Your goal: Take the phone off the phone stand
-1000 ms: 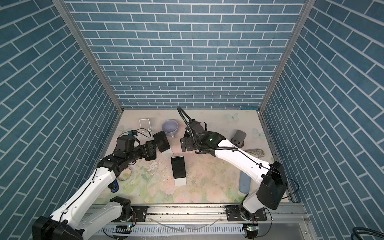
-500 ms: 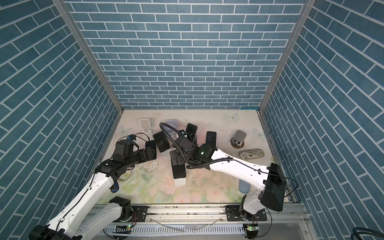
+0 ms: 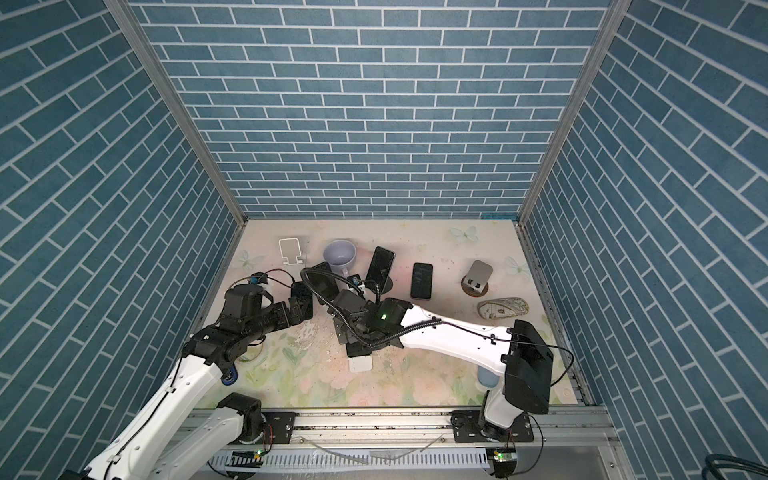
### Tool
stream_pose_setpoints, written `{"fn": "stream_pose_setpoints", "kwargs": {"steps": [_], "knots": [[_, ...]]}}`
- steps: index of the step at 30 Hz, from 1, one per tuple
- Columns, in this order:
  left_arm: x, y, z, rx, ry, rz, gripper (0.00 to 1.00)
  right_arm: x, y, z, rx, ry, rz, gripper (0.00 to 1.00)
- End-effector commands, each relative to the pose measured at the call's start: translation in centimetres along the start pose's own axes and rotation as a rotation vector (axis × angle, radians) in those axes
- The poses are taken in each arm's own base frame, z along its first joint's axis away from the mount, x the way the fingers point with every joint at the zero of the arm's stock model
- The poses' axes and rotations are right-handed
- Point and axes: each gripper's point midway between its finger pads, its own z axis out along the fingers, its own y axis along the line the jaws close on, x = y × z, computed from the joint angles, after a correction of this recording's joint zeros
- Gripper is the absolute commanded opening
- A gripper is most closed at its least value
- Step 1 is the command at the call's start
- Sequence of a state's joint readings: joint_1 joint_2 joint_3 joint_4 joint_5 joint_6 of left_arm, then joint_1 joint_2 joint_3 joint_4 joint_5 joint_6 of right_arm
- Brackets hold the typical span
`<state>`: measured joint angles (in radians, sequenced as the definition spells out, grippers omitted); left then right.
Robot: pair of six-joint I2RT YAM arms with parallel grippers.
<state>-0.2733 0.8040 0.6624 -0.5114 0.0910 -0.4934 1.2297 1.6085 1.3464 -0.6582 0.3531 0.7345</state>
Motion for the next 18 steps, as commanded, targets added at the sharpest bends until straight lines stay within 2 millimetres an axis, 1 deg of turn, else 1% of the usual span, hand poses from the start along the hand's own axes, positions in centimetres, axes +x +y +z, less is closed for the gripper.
{"fn": "stream_pose_setpoints", "kwargs": {"steps": [1, 8, 14, 18], "knots": [[0.7, 0.5, 0.0, -0.019, 0.012, 0.006, 1.0, -1.0, 0.2, -0.2, 0.038, -0.014, 0.058, 0.99], [0.8, 0.2, 0.1, 0.003, 0.013, 0.015, 1.0, -1.2, 0.8, 0.4, 0.071, -0.005, 0.081, 0.99], [1.1, 0.3, 0.4, 0.0, 0.026, 0.03, 1.0, -0.7, 0.5, 1.0, 0.129, 0.028, 0.1, 0.99], [1.2, 0.2, 0.5, 0.005, 0.032, 0.035, 1.0, -0.5, 0.5, 1.3, 0.151, 0.044, 0.103, 0.96]]}}
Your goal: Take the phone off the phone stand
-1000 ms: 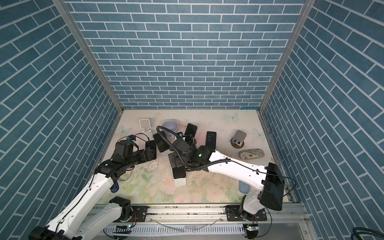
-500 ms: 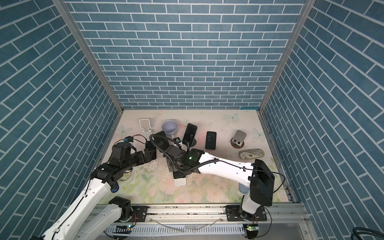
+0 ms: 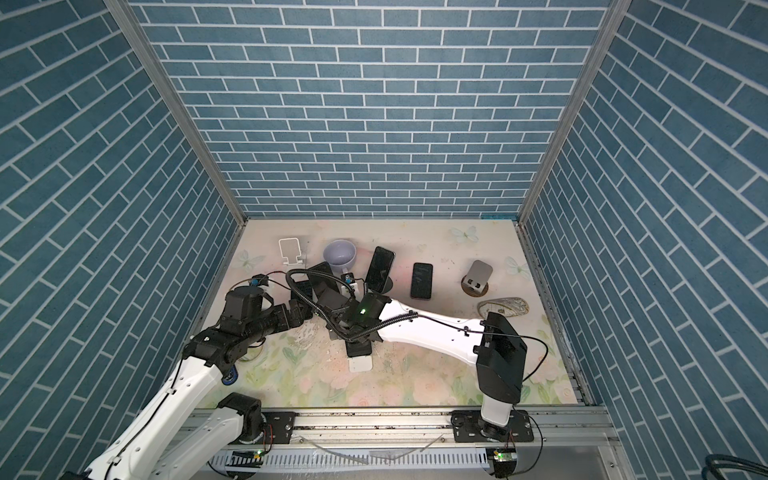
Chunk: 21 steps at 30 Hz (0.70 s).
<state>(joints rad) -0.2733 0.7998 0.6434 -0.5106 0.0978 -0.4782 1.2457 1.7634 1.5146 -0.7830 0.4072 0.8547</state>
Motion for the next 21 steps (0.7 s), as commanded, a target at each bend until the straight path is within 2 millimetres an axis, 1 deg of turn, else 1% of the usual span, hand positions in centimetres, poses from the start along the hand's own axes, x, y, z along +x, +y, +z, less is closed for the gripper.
{"fn": "stream_pose_setpoints", "kwargs": {"steps": [1, 9, 10, 13, 17, 21], "knots": [[0.5, -0.1, 0.3, 0.007, 0.017, 0.022, 1.0, -0.1, -0.5, -0.4, 0.057, 0.006, 0.037, 0.95], [0.4, -0.3, 0.3, 0.014, 0.021, 0.023, 1.0, 0.1, -0.6, -0.1, 0.091, 0.026, 0.026, 0.85], [0.4, -0.2, 0.3, 0.013, 0.022, 0.024, 1.0, 0.1, -0.5, -0.1, 0.09, 0.029, 0.023, 0.83], [0.5, -0.1, 0.3, 0.009, 0.023, 0.025, 1.0, -0.1, -0.2, -0.1, 0.082, 0.026, 0.007, 0.72], [0.6, -0.1, 0.2, 0.008, 0.023, 0.026, 1.0, -0.4, -0.1, -0.4, 0.062, 0.008, -0.009, 0.65], [0.7, 0.0, 0.3, 0.002, 0.028, 0.024, 1.0, -1.2, 0.3, -1.3, 0.019, -0.025, -0.026, 0.58]]}}
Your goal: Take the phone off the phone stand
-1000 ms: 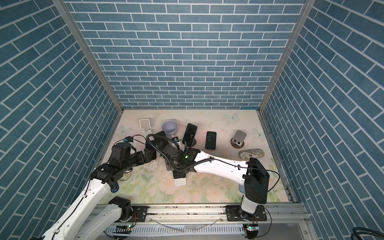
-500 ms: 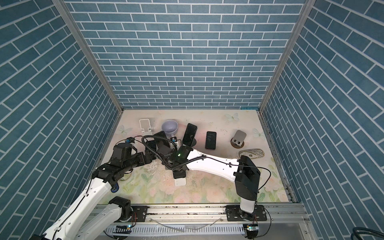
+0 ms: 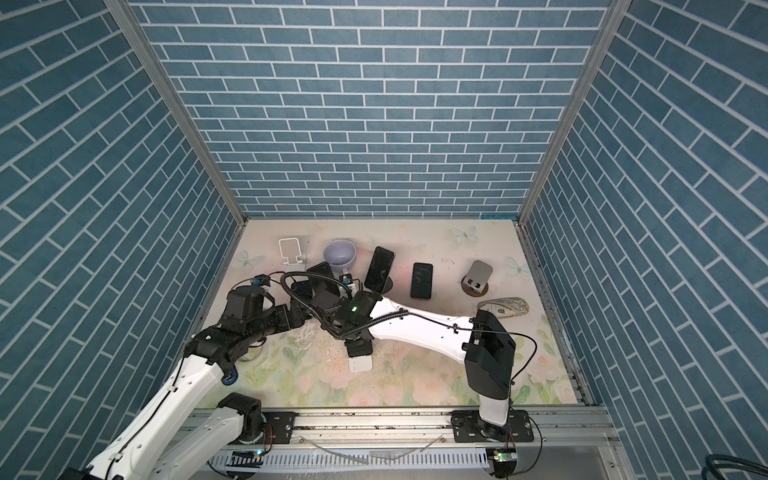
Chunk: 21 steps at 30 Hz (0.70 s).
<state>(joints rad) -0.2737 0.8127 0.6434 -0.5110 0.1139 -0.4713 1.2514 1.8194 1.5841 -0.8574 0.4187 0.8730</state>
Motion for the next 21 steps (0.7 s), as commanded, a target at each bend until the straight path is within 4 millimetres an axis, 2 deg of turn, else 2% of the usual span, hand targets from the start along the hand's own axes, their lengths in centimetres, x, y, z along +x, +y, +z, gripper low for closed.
{"fn": "stream_pose_setpoints", "kwargs": {"steps": [1, 9, 14, 21], "knots": [[0.3, 0.1, 0.0, -0.004, 0.008, 0.018, 1.0, -1.6, 0.1, -2.1, -0.036, -0.065, -0.017, 0.58], [0.2, -0.3, 0.0, 0.017, 0.006, 0.026, 1.0, -3.8, -0.2, -5.4, -0.089, -0.154, -0.031, 0.56], [0.2, -0.3, -0.1, 0.014, 0.006, 0.027, 1.0, -4.6, -1.4, -7.0, -0.082, -0.19, -0.021, 0.55], [0.4, -1.2, 0.1, 0.065, 0.009, 0.046, 1.0, -4.9, -4.4, -6.8, -0.053, -0.19, 0.038, 0.52]]}}
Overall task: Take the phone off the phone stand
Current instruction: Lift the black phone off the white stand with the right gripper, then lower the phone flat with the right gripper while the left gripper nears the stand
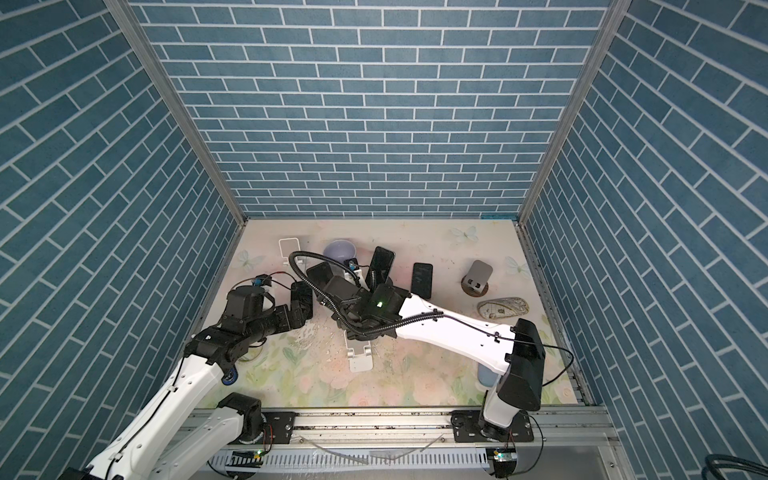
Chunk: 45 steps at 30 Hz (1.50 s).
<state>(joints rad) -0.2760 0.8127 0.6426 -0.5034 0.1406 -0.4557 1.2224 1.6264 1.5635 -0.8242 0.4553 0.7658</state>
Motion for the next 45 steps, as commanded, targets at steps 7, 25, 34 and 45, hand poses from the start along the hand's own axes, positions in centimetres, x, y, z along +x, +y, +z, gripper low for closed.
{"fn": "stream_pose_setpoints", "kwargs": {"steps": [7, 25, 34, 45], "knots": [[0.4, -0.9, 0.2, 0.036, 0.008, 0.041, 1.0, -0.4, -3.2, -0.3, -0.003, -0.036, 0.078, 0.47], [0.7, -1.5, 0.1, 0.038, 0.013, 0.072, 1.0, 1.1, -7.9, -0.4, 0.058, -0.036, 0.118, 0.45], [0.6, -2.6, -0.1, 0.06, 0.001, 0.105, 1.0, 3.5, -11.5, 0.3, 0.115, 0.025, 0.156, 0.45], [0.3, -3.8, 0.4, 0.054, 0.002, 0.134, 1.0, 7.3, -14.9, 3.2, 0.155, 0.134, 0.232, 0.44]]}}
